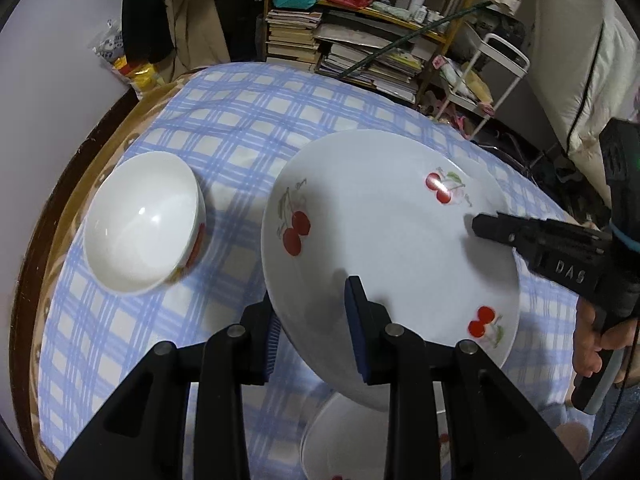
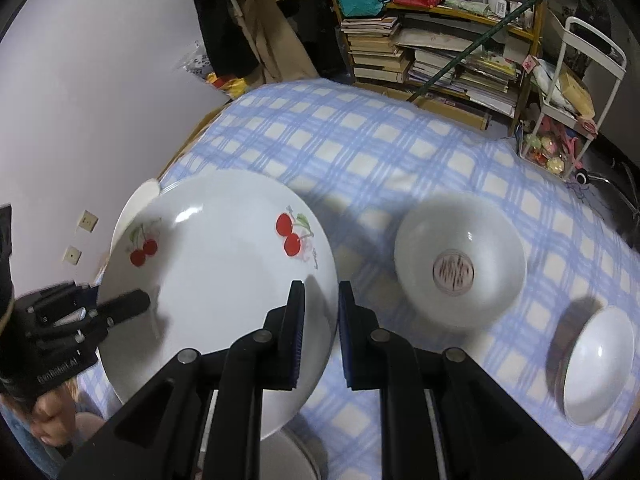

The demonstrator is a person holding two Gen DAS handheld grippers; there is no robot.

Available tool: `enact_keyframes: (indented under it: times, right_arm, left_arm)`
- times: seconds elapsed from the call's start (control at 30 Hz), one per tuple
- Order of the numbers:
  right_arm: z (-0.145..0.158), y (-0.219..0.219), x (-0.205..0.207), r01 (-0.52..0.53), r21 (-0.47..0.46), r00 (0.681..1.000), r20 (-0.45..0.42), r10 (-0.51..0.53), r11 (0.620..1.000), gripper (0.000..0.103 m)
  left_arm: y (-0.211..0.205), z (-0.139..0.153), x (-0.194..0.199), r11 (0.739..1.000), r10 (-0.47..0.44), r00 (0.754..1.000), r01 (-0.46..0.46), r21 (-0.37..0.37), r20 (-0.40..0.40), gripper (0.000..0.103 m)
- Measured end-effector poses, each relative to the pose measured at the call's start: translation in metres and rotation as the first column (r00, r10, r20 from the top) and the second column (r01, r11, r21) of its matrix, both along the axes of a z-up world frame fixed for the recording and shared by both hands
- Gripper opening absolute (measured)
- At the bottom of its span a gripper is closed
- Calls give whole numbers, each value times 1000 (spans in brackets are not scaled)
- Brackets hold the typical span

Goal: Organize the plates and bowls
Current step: 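Lift the held cherry plate with both tools and carry it toward the stack, then lower the cherry plate onto the plate stack and open both tools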

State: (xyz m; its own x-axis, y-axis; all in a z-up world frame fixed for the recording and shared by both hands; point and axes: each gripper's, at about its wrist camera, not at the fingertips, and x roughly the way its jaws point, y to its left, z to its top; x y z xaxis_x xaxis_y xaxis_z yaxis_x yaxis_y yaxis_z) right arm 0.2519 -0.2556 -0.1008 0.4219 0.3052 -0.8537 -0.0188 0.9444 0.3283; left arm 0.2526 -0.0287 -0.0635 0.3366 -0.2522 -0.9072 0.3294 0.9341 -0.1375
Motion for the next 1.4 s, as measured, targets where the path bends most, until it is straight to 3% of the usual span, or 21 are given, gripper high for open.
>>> enact_keyframes:
  times: [0.1, 0.2, 0.3, 0.47, 0.6, 0.8, 0.93, 1.4]
  right_arm:
    - [-2, 1, -24, 9, 3, 1000, -12, -9, 1000, 17]
    - [-12, -6, -46, 56, 104, 996, -74, -48, 993, 17]
    - [-13, 0, -68, 44, 61, 997, -62, -40, 997, 17]
    - [-21, 1, -102, 71, 118, 995, -78, -62, 990, 16]
    - [-27, 3, -121, 119, 137, 989, -105, -105, 983, 16]
    - [-32, 7, -138, 139, 145, 986, -111, -124, 980, 16]
    - [-40, 15, -145, 134, 101, 985, -120, -121, 986, 16]
    - [-63, 17, -157, 179, 119, 975, -158, -159, 977, 16]
  left_arm:
    - [0, 6, -19, 1000, -11, 1000, 11, 9, 7, 29]
    - [1, 8, -38, 1000, -22, 1000, 22, 16, 1, 29]
    - [0, 6, -58, 999, -27, 1000, 27, 41, -4, 29]
    - [9, -11, -80, 1000, -5, 997, 7, 23, -71, 29]
    - [8, -21, -89, 999, 5, 996, 0, 52, -94, 31]
    - [13, -27, -95, 999, 16, 993, -11, 44, -114, 31]
    - [13, -41, -99, 998, 20, 989, -11, 57, -145, 31]
    - [14, -74, -96, 995, 75, 970, -56, 88, -231, 35]
